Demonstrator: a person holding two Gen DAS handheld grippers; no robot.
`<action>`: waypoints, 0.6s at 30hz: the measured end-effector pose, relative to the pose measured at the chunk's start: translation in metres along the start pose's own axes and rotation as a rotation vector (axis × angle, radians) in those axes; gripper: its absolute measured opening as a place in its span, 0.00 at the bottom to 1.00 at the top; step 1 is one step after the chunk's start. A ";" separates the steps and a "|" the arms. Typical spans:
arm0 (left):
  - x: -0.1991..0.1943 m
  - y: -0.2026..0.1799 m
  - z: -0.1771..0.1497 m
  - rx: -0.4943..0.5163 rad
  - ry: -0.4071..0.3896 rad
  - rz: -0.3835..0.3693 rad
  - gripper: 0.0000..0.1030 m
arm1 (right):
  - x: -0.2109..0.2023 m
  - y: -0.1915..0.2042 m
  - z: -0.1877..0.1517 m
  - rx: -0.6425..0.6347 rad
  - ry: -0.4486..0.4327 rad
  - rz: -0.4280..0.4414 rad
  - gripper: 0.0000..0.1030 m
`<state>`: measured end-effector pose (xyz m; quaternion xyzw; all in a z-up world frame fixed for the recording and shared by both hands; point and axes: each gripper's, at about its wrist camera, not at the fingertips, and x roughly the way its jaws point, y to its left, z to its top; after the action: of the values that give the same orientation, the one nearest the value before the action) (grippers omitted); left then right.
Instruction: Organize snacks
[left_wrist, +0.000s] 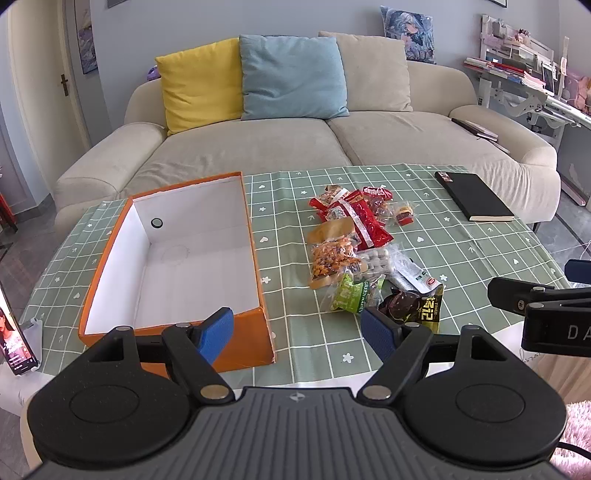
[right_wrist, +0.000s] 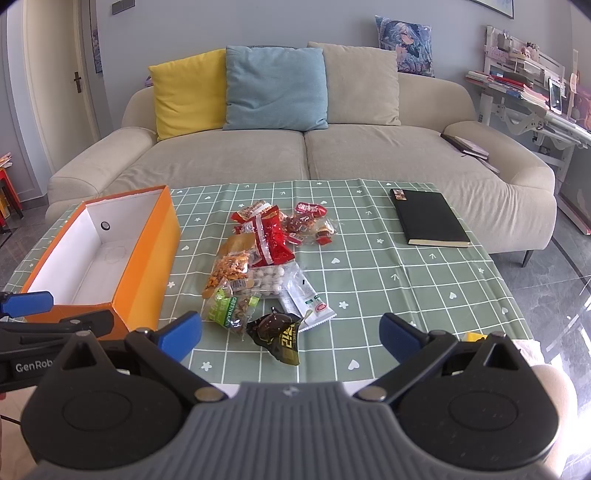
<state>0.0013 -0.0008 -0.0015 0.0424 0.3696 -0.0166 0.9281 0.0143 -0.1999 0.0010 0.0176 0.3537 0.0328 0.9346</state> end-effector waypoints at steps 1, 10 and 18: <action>0.000 0.000 0.000 0.000 0.000 0.000 0.89 | 0.000 0.000 0.000 0.000 0.000 0.000 0.96; 0.000 0.002 0.000 -0.002 0.002 0.001 0.89 | 0.000 0.000 0.000 0.000 0.002 0.000 0.96; 0.001 0.003 -0.001 -0.003 0.005 0.003 0.89 | 0.002 -0.001 0.000 0.004 0.008 -0.002 0.96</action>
<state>0.0016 0.0025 -0.0022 0.0415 0.3717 -0.0145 0.9273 0.0160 -0.2011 -0.0005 0.0190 0.3574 0.0311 0.9333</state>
